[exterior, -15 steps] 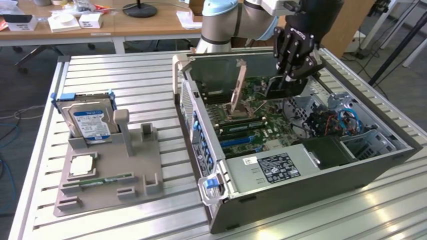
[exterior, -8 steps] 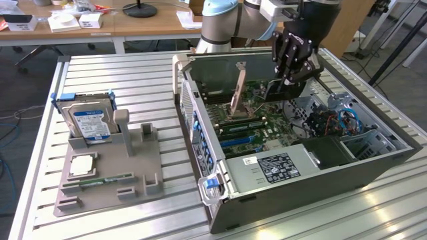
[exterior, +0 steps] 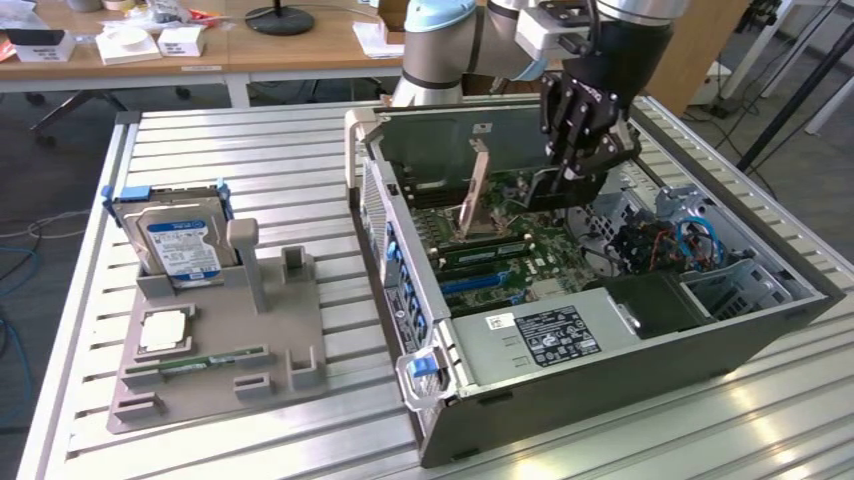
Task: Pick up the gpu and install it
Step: 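Insert the gpu into the slot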
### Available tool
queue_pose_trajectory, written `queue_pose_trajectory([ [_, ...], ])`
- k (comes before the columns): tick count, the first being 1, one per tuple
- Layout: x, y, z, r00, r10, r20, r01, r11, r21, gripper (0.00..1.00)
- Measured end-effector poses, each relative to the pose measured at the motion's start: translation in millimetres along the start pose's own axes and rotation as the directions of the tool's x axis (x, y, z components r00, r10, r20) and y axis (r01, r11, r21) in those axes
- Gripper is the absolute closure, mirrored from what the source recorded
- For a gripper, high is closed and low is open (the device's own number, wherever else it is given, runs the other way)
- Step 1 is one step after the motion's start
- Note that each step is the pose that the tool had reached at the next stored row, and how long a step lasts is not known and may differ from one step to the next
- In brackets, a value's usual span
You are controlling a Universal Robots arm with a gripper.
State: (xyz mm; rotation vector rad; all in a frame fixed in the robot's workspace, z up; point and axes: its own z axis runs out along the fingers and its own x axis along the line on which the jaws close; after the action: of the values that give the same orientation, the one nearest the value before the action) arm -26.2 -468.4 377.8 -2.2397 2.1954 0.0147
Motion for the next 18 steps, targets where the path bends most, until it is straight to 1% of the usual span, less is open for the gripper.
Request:
queue_pose_trajectory([
  [7, 0.0, 0.0, 1.9, 1.0000, 0.000, 0.0005, 0.000, 1.0000, 0.0000, 0.74],
  [13, 0.1, 0.0, 10.7, 0.9999, 0.000, 0.0122, 0.000, 1.0000, 0.0004, 0.74],
  [18, 0.2, 0.0, 19.0, 0.9998, -0.001, 0.0195, 0.001, 1.0000, 0.0006, 0.74],
])
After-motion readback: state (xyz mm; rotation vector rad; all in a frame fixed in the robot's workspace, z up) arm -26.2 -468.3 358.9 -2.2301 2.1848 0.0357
